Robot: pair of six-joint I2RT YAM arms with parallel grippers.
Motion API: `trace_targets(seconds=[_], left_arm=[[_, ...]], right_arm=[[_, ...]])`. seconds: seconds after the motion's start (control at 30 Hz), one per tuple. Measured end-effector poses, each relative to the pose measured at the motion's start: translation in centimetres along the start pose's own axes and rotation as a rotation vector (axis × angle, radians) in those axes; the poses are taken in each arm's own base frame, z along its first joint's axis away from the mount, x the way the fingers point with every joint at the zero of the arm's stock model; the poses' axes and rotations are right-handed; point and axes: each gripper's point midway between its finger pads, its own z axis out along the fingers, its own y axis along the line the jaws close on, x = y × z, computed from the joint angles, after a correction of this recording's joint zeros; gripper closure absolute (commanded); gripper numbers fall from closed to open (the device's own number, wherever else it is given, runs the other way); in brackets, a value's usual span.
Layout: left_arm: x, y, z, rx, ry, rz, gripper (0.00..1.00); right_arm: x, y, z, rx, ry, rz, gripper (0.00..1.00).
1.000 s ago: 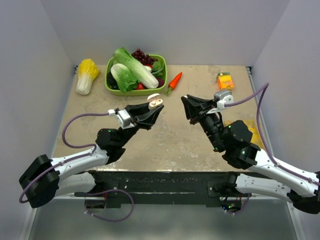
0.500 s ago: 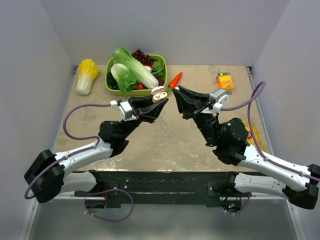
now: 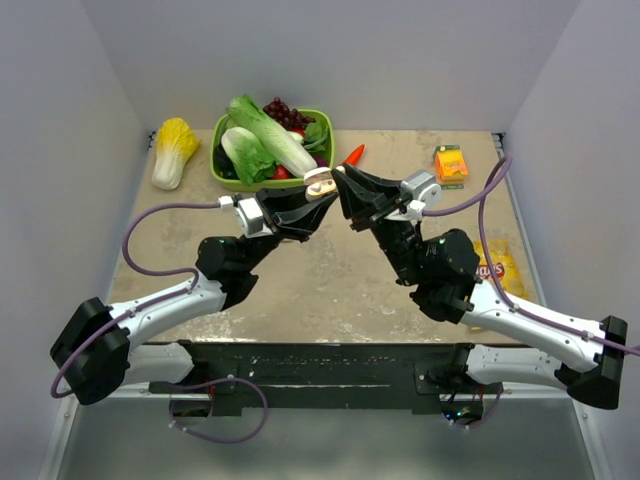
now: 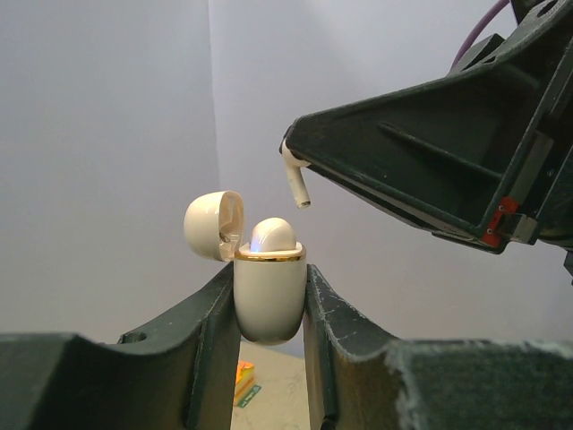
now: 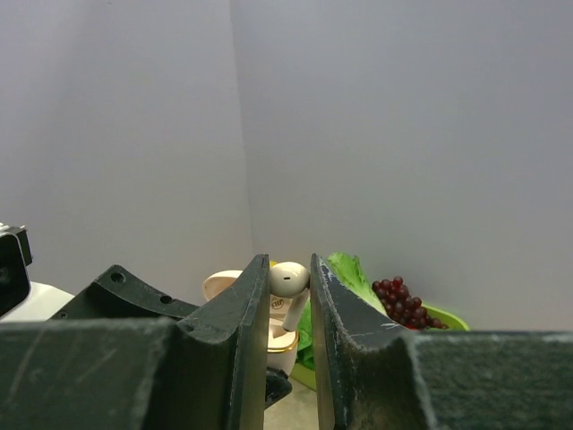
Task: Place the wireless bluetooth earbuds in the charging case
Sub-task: Place the earbud in the charging case.
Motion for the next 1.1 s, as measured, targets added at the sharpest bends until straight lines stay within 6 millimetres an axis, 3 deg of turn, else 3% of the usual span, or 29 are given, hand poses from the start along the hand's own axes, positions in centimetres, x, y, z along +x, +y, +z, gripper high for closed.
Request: trace_targets(seconds=[1.1], left_arm=[[-0.1, -0.4, 0.3, 0.018, -0.001, -0.037, 1.00]], right_arm=[[2.0, 0.5, 0.6, -0.003, 0.035, -0.025, 1.00]])
